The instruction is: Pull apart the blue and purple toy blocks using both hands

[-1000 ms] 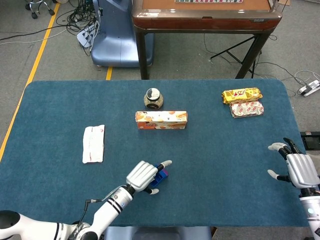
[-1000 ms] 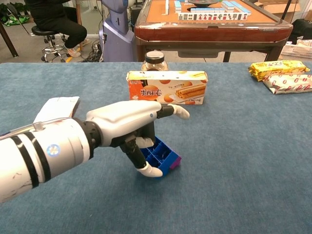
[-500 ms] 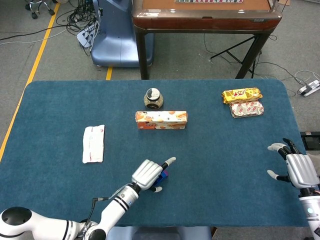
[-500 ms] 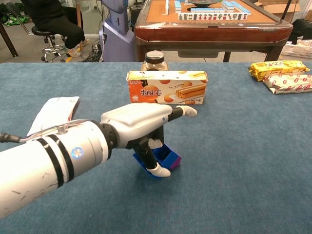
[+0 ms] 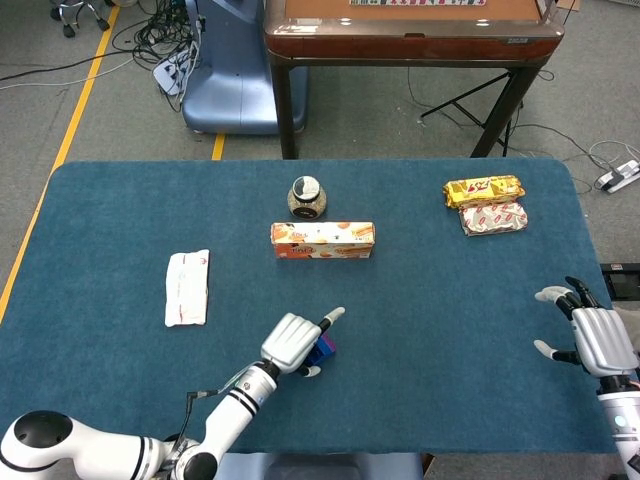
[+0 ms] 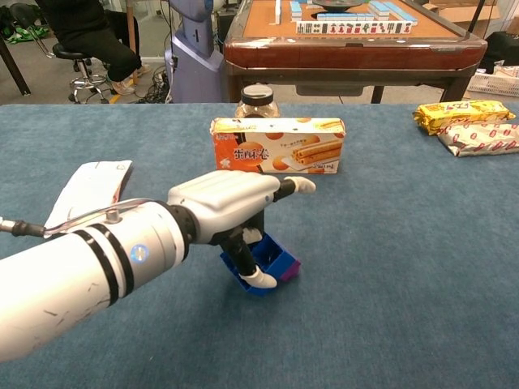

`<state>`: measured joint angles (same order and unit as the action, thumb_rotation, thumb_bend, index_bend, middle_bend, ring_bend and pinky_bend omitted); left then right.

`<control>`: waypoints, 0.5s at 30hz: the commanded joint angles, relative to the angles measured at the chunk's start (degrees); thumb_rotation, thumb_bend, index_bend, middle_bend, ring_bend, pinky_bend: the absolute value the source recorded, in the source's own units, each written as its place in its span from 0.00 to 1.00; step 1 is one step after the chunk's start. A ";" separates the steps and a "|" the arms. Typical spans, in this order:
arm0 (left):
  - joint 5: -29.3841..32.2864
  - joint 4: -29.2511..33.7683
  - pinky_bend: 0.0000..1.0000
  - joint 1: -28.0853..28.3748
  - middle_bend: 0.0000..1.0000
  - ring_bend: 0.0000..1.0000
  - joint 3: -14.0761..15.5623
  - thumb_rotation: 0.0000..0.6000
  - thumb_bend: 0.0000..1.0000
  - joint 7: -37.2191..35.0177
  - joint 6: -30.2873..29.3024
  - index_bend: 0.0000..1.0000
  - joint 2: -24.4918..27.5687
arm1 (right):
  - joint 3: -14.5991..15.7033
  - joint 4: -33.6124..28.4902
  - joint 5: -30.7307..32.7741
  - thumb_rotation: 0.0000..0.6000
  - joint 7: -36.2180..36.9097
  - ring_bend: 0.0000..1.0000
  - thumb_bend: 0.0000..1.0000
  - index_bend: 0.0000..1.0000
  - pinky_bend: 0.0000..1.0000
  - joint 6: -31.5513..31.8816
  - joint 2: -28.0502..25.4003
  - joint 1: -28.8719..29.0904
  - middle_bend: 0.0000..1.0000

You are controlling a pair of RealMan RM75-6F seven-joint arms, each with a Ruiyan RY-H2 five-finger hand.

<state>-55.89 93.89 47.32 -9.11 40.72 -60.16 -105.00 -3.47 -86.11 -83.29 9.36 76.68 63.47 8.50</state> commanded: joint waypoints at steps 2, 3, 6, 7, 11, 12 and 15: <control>0.53 -0.31 1.00 -0.55 1.00 0.95 0.45 1.00 0.00 -0.29 -0.56 0.09 1.09 | -0.01 0.15 -0.01 1.00 0.12 0.29 0.09 0.31 0.42 -0.12 0.12 0.08 0.28; 0.58 -0.28 1.00 -0.71 1.00 0.95 0.57 1.00 0.00 -0.36 -0.73 0.09 1.41 | -0.02 0.18 0.00 1.00 0.14 0.29 0.09 0.31 0.42 -0.16 0.16 0.11 0.28; 0.68 -0.14 1.00 -1.26 1.00 0.95 0.95 1.00 0.00 -0.72 -1.25 0.09 2.48 | -0.01 0.25 -0.03 1.00 0.17 0.29 0.09 0.31 0.42 -0.28 0.31 0.20 0.28; 0.72 -0.10 1.00 -1.38 1.00 0.95 1.02 1.00 0.00 -0.81 -1.36 0.09 2.78 | 0.00 0.27 -0.03 1.00 0.12 0.29 0.09 0.31 0.42 -0.38 0.33 0.25 0.28; 1.15 0.29 1.00 -1.67 1.00 0.95 1.31 1.00 0.00 -1.64 -0.85 0.11 4.02 | -0.02 0.05 -0.08 1.00 -0.29 0.29 0.09 0.31 0.42 -0.57 0.38 0.44 0.28; 1.36 0.47 1.00 -1.59 1.00 0.95 1.38 1.00 0.00 -1.93 -0.27 0.14 4.40 | -0.04 -0.02 -0.12 1.00 -0.35 0.29 0.09 0.31 0.42 -0.55 0.39 0.47 0.28; 3.75 1.53 1.00 -1.02 1.00 0.95 0.97 1.00 0.00 -2.89 2.32 0.22 5.75 | -0.10 -0.15 -0.44 1.00 -0.45 0.29 0.09 0.31 0.42 -0.26 0.45 0.55 0.28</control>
<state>-53.45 94.77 45.95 -7.92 38.49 -59.17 -100.08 -3.56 -86.24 -83.71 8.92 76.39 63.91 9.04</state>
